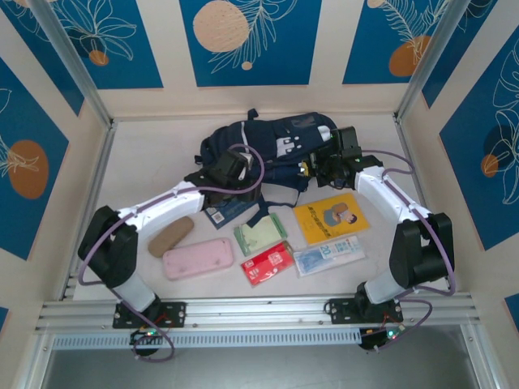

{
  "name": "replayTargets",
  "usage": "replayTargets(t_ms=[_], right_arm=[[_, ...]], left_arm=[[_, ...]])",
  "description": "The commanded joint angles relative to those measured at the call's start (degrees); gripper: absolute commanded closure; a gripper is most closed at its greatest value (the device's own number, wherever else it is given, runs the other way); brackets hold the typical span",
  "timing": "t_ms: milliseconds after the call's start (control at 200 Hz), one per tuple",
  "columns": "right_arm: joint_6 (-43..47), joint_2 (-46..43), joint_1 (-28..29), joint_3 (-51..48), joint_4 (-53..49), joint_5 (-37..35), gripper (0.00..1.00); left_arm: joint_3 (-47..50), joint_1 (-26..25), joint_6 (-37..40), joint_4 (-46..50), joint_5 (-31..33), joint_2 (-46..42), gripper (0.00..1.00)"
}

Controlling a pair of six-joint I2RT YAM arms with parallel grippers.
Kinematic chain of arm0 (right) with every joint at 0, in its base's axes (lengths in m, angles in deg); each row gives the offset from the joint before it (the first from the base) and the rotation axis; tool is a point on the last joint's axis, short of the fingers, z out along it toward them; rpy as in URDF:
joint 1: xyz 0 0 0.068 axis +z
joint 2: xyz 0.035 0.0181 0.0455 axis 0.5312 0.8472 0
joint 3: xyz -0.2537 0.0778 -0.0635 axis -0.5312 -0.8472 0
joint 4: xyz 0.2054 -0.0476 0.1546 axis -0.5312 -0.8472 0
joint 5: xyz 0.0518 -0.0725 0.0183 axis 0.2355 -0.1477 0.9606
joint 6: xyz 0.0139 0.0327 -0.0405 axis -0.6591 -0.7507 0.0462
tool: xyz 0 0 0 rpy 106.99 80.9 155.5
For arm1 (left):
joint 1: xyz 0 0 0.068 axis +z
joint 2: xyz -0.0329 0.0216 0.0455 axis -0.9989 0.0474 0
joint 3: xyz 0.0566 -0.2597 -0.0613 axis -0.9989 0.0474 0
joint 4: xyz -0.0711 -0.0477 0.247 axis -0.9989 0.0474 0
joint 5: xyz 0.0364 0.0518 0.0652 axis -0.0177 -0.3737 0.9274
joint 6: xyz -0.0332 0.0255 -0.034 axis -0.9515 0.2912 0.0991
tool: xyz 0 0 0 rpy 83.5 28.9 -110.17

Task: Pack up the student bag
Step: Unzip the student bag at the top-center of the table.

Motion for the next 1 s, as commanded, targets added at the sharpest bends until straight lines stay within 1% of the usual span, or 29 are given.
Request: replayTargets(t_ms=[0,155,245,290,400,540,580,725,995], right_arm=[[-1.7,-3.3,0.1,-0.1,3.4,4.3,1.00],[-1.9,-3.7,0.7,-0.1,3.6,4.5,1.00],[-1.8,-4.2,1.1,-0.4,3.9,4.4,1.00],[-1.6,-4.5,1.2,-0.4,3.9,4.5,1.00],[-1.1,-5.0,1.2,-1.0,4.1,4.3,1.00],[-0.3,-5.4,0.7,-2.0,3.9,3.8,1.00],[-0.1,-5.5,0.4,-2.3,3.9,3.6,1.00],[1.8,-5.7,-0.8,-2.8,3.7,3.2,1.00],[10.9,-4.8,-3.4,-0.4,0.5,2.1,1.00]], left_arm=[[-3.0,-1.1,-1.6,-1.6,1.3,2.5,0.48],[-3.5,-1.4,-2.2,-1.7,5.3,4.4,0.57],[-4.4,-1.2,-1.8,-0.3,10.1,5.2,0.66],[-4.6,-1.1,-1.1,-0.2,11.4,5.5,0.71],[-5.2,-0.9,0.2,-0.3,12.4,5.6,0.86],[-4.2,-0.6,1.1,-0.7,11.7,4.3,0.99],[-3.7,-0.3,1.2,-0.6,11.2,3.8,1.00],[-2.0,0.9,1.7,0.1,9.4,2.2,1.00],[2.8,5.3,-0.1,-0.1,4.9,-2.0,1.00]])
